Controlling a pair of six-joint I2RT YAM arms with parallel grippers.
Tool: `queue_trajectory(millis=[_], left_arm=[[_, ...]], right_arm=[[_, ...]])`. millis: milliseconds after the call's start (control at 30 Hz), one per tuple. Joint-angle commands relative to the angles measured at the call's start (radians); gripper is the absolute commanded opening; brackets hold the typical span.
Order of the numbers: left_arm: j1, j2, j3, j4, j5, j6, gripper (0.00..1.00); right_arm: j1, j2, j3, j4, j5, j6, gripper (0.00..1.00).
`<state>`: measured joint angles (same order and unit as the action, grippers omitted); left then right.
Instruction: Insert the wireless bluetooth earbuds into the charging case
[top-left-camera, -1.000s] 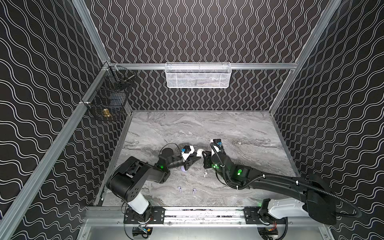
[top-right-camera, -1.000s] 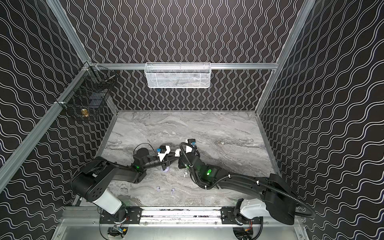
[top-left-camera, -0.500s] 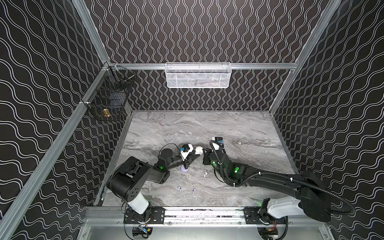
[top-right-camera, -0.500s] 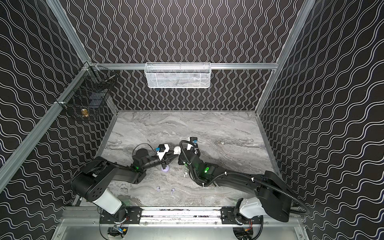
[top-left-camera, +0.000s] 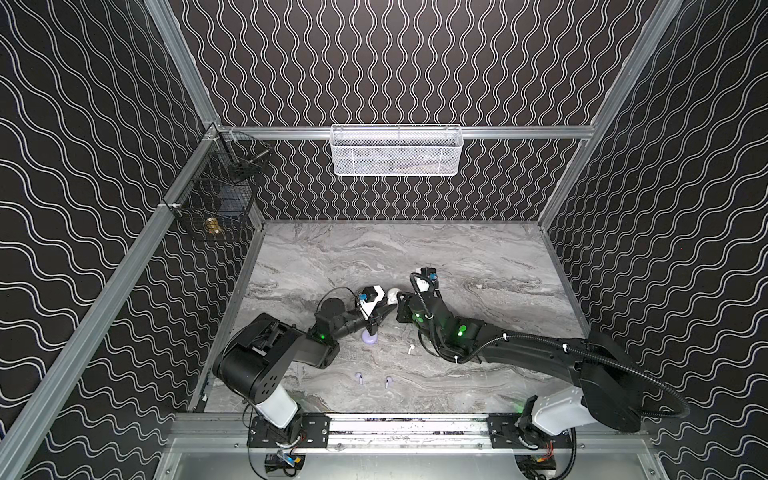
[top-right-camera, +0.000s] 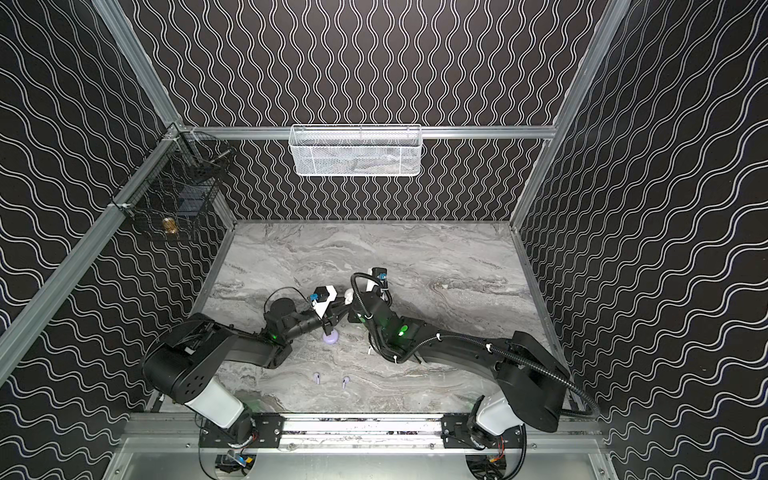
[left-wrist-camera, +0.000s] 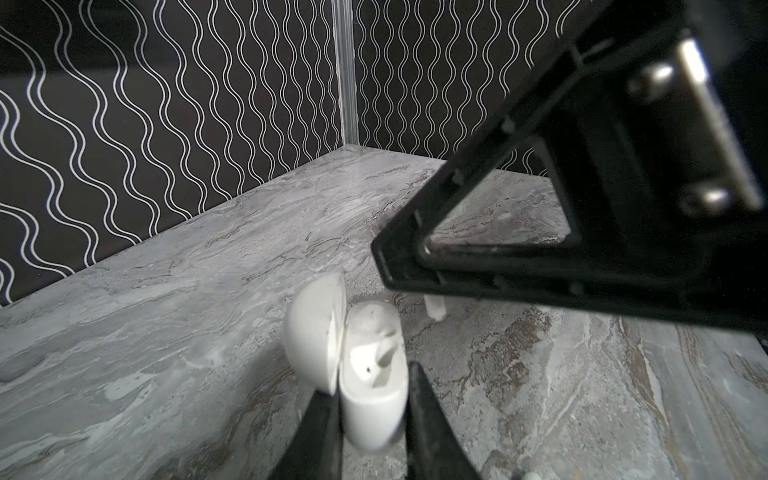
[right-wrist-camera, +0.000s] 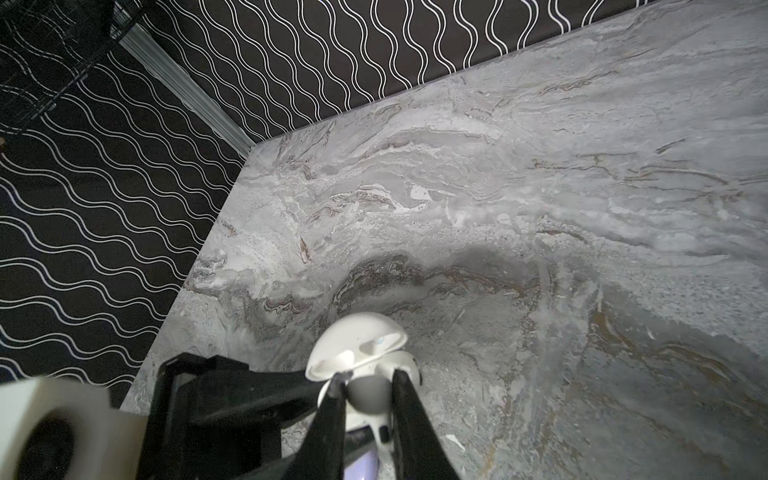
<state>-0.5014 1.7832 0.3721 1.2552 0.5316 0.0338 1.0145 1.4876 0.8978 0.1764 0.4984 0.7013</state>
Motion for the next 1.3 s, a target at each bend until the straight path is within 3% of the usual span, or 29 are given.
queue_trajectory(millis=[0,733,1267], left_arm=[[0.0,0.004,0.001,0.041,-0.012,0.014,0.18],[0.001,0.006,0.0,0.044,-0.001,0.011,0.18],[0.001,0.005,-0.001,0.047,0.001,0.008,0.18]], right_arm=[[-0.001,0.008,0.007,0.003,-0.001,0.024,0.22],[-0.005,0.017,0.009,0.042,0.055,0.021,0.21],[-0.02,0.056,0.03,0.076,0.03,0.007,0.21]])
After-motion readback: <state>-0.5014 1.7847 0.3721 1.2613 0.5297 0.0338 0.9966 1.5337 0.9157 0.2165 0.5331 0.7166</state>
